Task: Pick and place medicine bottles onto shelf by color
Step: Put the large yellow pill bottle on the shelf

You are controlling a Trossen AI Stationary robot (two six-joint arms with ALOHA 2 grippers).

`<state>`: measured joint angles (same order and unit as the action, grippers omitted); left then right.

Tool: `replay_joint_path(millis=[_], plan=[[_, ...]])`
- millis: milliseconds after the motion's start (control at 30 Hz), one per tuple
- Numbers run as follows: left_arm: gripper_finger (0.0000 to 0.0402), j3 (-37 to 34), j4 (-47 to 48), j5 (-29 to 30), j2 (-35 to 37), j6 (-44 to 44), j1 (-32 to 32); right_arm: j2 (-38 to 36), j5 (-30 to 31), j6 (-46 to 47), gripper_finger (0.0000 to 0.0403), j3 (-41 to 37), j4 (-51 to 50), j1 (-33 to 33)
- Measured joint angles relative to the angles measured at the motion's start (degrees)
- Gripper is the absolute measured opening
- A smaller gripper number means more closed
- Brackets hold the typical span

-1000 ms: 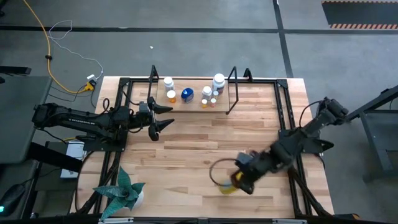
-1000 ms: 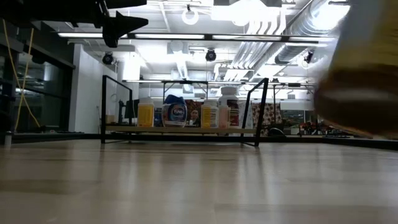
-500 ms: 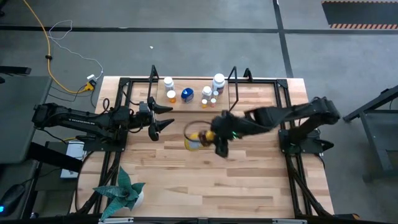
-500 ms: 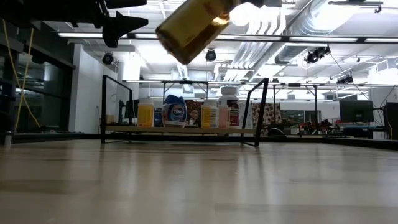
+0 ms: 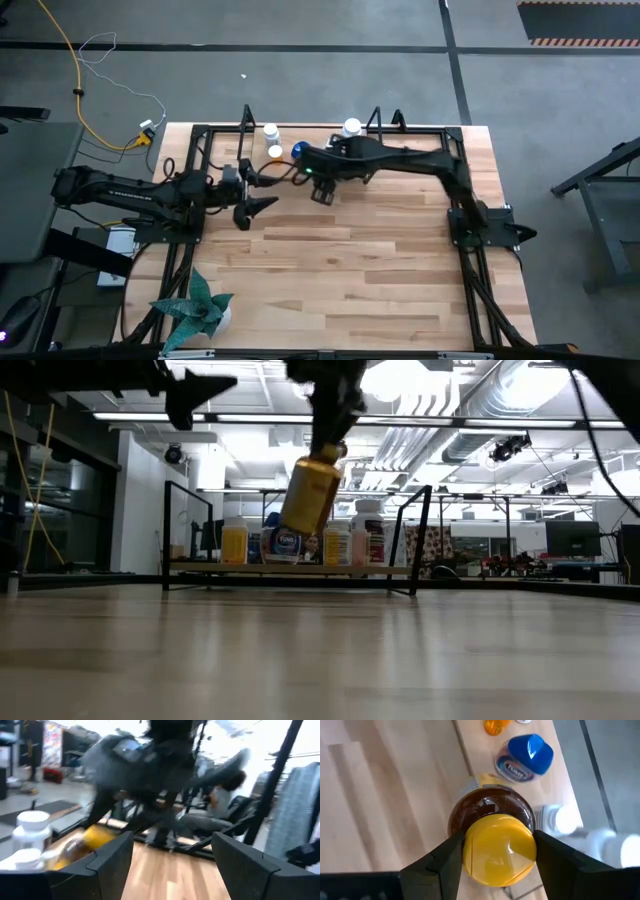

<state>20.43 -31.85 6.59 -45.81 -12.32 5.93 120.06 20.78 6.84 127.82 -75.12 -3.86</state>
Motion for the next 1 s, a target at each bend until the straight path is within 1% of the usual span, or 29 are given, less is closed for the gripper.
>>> replay_joint_path(millis=[100,233,400,500,667,833,1000], plan=[[0.0259,0.0,-0.1,-1.4,1.6,0.4,-0.1,3.8,-0.3,-3.0,0.0193,3.8,0.2,-1.5],[0.0259,0.0,0.3,-1.4,3.2,0.5,-0.7,7.5,-0.3,-4.9,0.0193,7.3,0.6,-3.1],[0.0259,0.0,0.4,-1.4,3.5,0.5,-0.8,7.7,-0.4,-5.2,0.0194,5.2,0.6,-5.0],[0.0259,0.0,0.4,-1.3,3.5,0.5,-0.8,7.7,-0.6,-2.9,0.0204,5.2,0.1,-6.4],[0.0259,0.0,0.5,-1.3,3.5,0.5,-0.8,7.7,-0.3,-2.3,0.0219,5.2,0.4,-7.7],[0.0259,0.0,0.5,-1.3,3.5,0.5,-0.8,7.7,-3.6,-1.3,0.0222,5.1,0.8,-8.2],[0.0259,0.0,0.5,-1.3,3.5,0.5,-0.8,7.7,-3.8,-1.3,0.0223,5.1,0.8,-8.2]])
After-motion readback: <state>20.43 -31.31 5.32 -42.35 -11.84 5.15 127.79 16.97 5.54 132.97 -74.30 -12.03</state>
